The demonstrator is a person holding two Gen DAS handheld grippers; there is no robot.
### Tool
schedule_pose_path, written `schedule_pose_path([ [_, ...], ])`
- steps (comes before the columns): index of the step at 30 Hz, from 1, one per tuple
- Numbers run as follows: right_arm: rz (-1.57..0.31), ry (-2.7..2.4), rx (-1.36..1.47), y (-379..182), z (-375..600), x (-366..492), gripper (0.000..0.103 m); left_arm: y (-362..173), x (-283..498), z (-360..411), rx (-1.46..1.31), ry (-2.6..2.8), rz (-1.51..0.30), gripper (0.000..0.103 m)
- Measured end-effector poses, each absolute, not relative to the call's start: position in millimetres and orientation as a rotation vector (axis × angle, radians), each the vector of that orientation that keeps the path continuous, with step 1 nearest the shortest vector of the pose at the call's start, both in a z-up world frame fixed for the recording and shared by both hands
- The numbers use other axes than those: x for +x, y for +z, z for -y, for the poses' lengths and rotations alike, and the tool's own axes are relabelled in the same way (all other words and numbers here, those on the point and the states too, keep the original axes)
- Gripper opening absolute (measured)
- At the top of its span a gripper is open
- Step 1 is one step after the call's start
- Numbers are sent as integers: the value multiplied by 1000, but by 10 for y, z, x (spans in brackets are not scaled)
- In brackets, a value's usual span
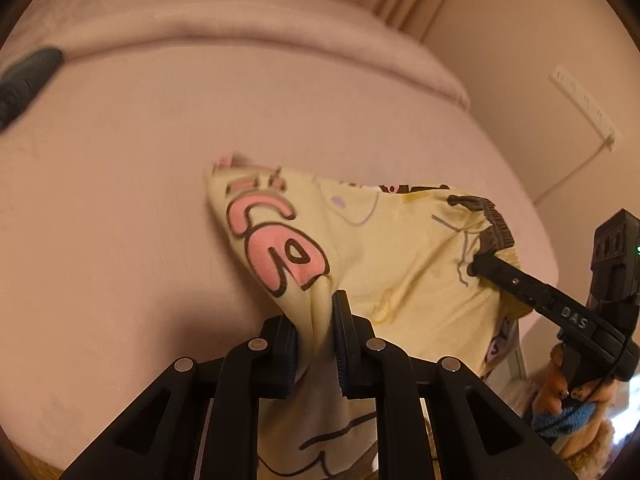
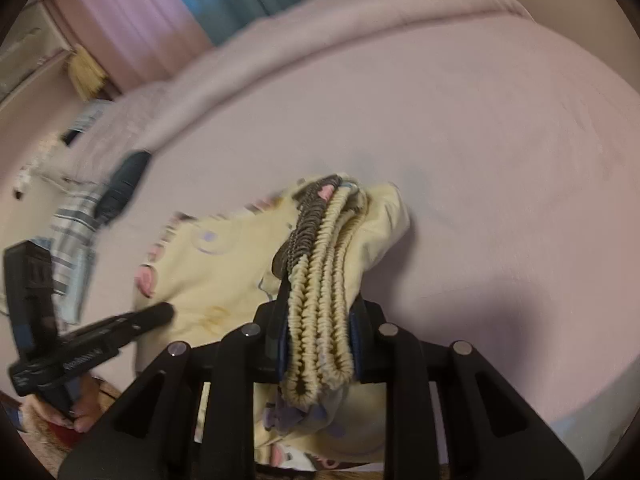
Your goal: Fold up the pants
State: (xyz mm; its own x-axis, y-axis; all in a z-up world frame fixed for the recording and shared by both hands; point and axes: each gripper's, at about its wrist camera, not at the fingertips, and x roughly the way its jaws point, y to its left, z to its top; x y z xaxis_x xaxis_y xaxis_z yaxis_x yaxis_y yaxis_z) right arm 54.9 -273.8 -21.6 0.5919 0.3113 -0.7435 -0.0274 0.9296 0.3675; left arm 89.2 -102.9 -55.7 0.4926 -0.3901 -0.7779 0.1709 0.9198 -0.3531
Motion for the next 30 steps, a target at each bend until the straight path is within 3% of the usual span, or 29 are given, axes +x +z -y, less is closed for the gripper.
schedule_pose_path([
  [4,-820,277,330,225,2519,753,23,-156,1024,767,-203,-302,-896,14],
  [8,-802,306,337,327,2301,1102,23,-102,1310,449,-188,-239,-867,14],
  [18,-1017,240,222,-554,1742,1777,24,-1159,2032,109,-230,-114,-1110,15],
  [20,-1038,199,181,-691,1738,1807,29,-1215,1974,95,-230,-115,-1092,18],
  [24,-1012,155,153,-703,1903,1723,61,-1157,1906,78,-235,-104,-1086,28],
  [27,-1007,134,126,-659,1993,1651,66,-1092,1821,24,-225,-70,-1093,40],
  [30,-1001,96,98,-584,2021,1562,70,-947,1703,1,-226,-28,-1089,41],
])
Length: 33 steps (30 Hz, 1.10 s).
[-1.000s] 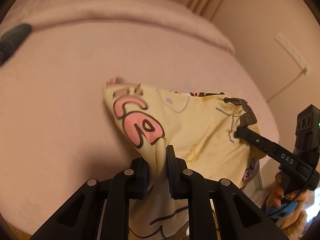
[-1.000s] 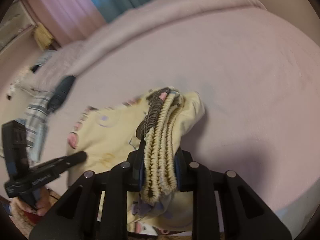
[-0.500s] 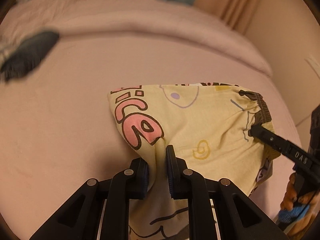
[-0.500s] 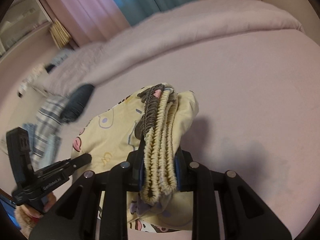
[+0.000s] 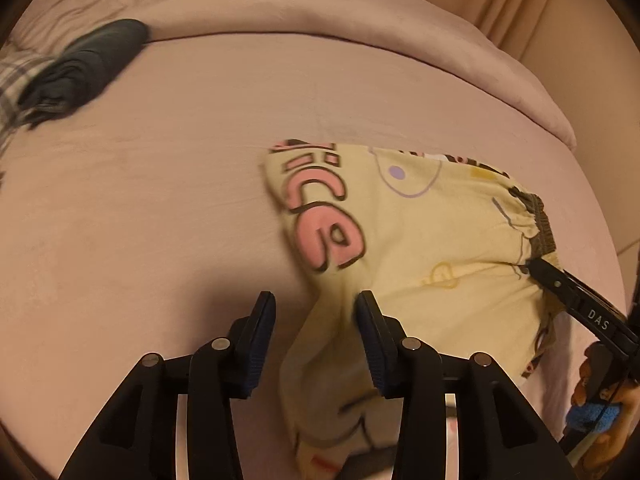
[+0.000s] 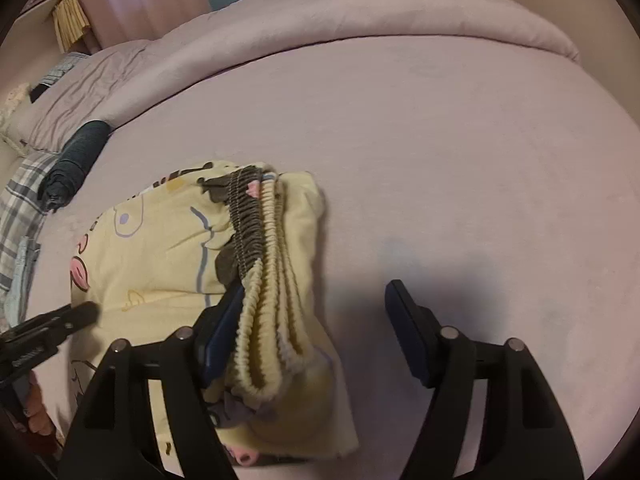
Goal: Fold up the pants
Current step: 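Open both grippers and withdraw from the folded pants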
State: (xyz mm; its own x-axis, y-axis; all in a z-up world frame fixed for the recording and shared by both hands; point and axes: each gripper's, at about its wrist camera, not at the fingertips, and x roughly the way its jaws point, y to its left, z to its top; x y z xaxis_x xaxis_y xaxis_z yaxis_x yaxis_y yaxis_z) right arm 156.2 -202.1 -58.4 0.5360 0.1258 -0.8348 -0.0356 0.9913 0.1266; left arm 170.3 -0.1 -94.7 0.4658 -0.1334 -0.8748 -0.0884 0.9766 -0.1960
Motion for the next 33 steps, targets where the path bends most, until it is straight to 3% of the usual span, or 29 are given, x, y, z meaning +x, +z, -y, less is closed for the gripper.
schedule_pose_path([
  [2,-968,90,91,-440,2009,1519,72,-761,1558,-27,-237,-29,-1061,41],
  [3,-941,101,90,-347,2009,1457,72,-682,1479,-14,-232,-35,-1039,46],
  [6,-863,150,76,-26,1966,1209,77,-371,1205,68,-178,-30,-965,71],
  [12,-737,160,79,442,1923,562,88,-112,863,171,-181,-29,-889,73],
  [33,-731,16,22,230,1801,-56,88,-165,528,475,-128,-10,-883,73],
])
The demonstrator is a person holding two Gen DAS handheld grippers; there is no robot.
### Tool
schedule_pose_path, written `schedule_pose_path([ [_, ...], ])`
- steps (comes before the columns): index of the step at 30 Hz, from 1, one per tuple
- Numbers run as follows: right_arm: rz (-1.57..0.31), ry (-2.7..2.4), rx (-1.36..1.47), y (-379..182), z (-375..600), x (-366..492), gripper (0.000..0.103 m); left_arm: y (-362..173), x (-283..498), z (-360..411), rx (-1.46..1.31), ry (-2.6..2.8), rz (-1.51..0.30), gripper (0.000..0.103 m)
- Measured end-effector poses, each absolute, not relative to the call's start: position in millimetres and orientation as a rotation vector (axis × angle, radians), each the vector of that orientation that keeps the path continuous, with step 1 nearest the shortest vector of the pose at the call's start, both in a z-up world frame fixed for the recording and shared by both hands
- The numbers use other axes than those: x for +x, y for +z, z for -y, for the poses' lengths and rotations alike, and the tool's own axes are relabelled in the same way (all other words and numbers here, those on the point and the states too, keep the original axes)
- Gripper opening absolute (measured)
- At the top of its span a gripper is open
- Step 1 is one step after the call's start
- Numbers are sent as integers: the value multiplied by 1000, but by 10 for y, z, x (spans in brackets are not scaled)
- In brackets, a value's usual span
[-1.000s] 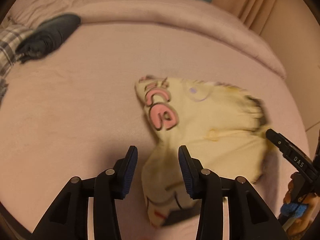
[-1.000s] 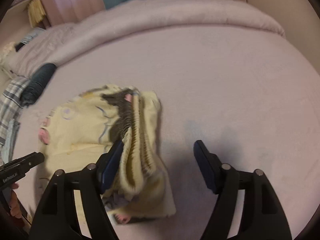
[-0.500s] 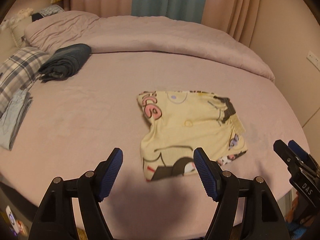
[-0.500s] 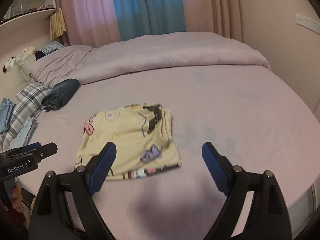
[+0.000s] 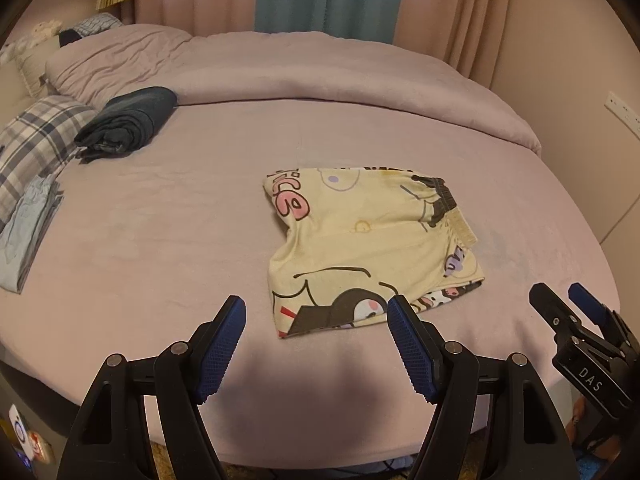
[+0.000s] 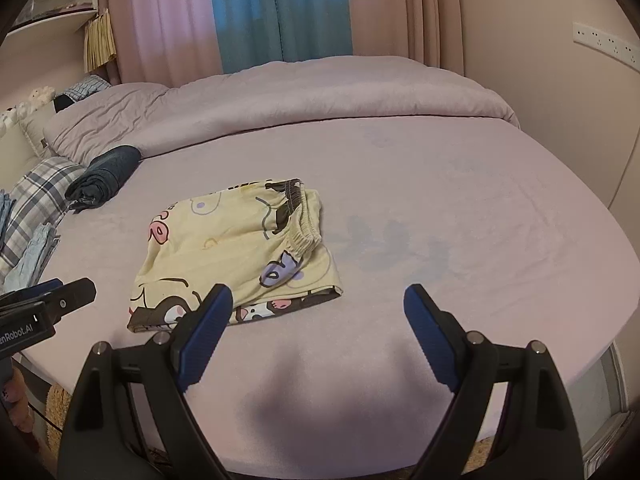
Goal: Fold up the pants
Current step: 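Open both grippers and withdraw from the folded pants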
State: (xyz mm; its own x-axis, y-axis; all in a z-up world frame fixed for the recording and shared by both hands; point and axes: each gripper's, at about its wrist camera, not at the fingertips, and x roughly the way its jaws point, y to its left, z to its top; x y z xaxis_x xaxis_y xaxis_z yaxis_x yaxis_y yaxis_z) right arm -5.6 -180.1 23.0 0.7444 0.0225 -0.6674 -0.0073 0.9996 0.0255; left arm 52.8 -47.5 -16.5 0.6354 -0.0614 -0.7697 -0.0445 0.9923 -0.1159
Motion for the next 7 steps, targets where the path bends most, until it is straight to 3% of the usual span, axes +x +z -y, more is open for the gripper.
schedule_pose_path([
  [7,-724,3,18,242,1755,-90,88,-151,516,517,-121,-10,-883,73],
])
